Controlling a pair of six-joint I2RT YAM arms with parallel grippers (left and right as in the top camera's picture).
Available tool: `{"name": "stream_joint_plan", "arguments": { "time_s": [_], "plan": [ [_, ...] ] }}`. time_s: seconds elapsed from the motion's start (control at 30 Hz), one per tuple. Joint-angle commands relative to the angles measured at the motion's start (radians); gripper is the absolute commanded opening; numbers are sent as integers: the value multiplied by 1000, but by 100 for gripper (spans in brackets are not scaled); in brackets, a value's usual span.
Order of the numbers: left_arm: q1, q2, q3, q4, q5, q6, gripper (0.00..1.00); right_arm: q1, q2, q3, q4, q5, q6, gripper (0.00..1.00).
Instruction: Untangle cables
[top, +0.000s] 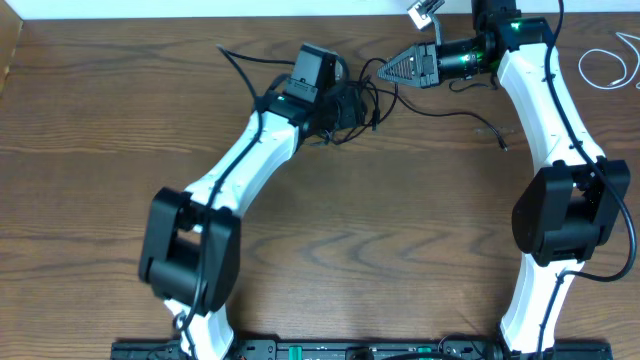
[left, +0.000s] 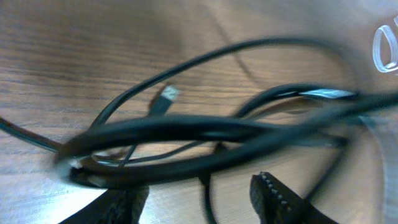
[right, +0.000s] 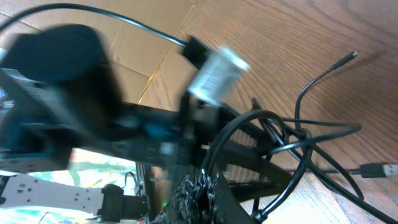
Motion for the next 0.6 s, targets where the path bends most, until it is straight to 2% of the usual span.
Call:
{"name": "stream_joint_plan", "arguments": {
  "time_s": [0.0,0.13,0.23,0.3,0.43,0.57],
  "plan": [
    [-5,78,7,0,8,-11,48,0,-41,-1,0,-43,-11,1],
    [-2,91,7,-48,-34,4,26,-33,-41,-1,1,-12,-10,1],
    [6,68,7,-98,-98,4,12,-68,-41,-1,3,101,43,1],
    [12,43,7,-124,-129,19,8,-93,-41,-1,3,222,93,1],
    [26,-23,7,-145,-143,77,8,-129,-41,-1,2,477,180,1],
    [29,-112,7,-169,-225,95,8,-138,-41,-1,-13,782,259,1]
  ]
}}
